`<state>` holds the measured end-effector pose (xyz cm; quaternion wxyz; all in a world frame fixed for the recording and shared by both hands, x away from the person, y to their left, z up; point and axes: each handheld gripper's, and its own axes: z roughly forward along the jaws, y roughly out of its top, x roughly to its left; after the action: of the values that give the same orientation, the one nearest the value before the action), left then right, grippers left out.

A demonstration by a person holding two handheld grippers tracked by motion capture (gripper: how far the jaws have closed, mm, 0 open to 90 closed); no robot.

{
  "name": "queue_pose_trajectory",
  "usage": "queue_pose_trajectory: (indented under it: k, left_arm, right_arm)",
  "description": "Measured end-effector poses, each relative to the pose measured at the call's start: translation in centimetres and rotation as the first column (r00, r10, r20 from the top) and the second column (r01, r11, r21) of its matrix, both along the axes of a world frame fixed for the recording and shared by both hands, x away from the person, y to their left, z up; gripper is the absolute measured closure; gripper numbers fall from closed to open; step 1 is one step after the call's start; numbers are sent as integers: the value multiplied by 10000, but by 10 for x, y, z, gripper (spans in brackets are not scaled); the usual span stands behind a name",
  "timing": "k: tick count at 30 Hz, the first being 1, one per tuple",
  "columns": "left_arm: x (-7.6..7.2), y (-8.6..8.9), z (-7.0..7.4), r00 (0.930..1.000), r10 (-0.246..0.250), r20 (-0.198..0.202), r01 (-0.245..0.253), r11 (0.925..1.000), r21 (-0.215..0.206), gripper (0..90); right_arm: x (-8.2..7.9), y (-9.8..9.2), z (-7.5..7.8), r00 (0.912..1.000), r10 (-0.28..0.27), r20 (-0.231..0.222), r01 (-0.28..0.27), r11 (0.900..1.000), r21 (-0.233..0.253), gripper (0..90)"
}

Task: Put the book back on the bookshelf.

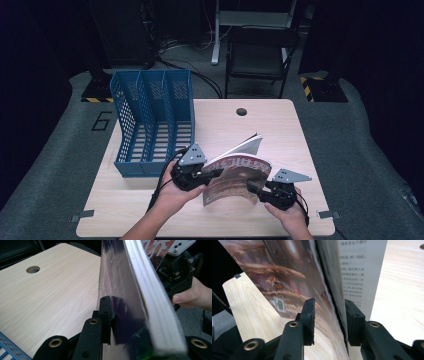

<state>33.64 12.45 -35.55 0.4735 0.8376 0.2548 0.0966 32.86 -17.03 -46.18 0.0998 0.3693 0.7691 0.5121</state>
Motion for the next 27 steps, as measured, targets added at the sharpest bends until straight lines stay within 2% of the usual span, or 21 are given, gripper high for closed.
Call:
queue_pose_trajectory:
  k: [5, 7, 11, 12, 15, 18, 19, 20, 22, 27]
  left_arm:
    - [0, -1, 2, 9999, -129, -40, 130, 9998, 141, 814]
    - [-1, -2, 1, 9999, -60, 99, 59, 9999, 99, 821]
    - [-2, -2, 2, 9999, -113, 114, 110, 9997, 230, 826]
    - [-2, -2, 2, 9998, -105, 142, 101, 9996, 254, 826]
    - [-3, -3, 2, 9998, -160, 114, 157, 9996, 233, 829]
    - [-4, -3, 2, 9995, -270, 146, 266, 9994, 218, 830]
    - [-4, -3, 3, 9993, -374, -6, 374, 9989, 265, 830]
    - [-5, -3, 2, 9996, -275, 74, 273, 9992, 275, 830]
    - [-5, -4, 3, 9992, -385, 64, 383, 9989, 253, 830]
    - [-5, -6, 6, 9989, -466, -41, 467, 9974, 541, 815]
  right_arm:
    - [5, -3, -8, 9995, -73, -307, 58, 9988, -496, 642]
    - [7, -6, -12, 9986, -154, -508, 122, 9980, -627, 645]
    - [10, -11, -17, 9958, -204, -890, 125, 9961, -875, 693]
    - [10, -12, -17, 9945, -198, -1025, 115, 9967, -804, 707]
    - [11, -13, -18, 9940, -183, -1075, 100, 9969, -775, 756]
    - [12, -11, -18, 9942, -291, -1036, 212, 9968, -770, 765]
    - [12, -11, -18, 9944, -346, -1003, 266, 9965, -797, 770]
    - [12, -10, -18, 9949, -391, -930, 315, 9962, -814, 776]
    - [12, -9, -17, 9949, -490, -879, 412, 9952, -889, 777]
    - [13, -8, -18, 9948, -507, -887, 429, 9952, -874, 783]
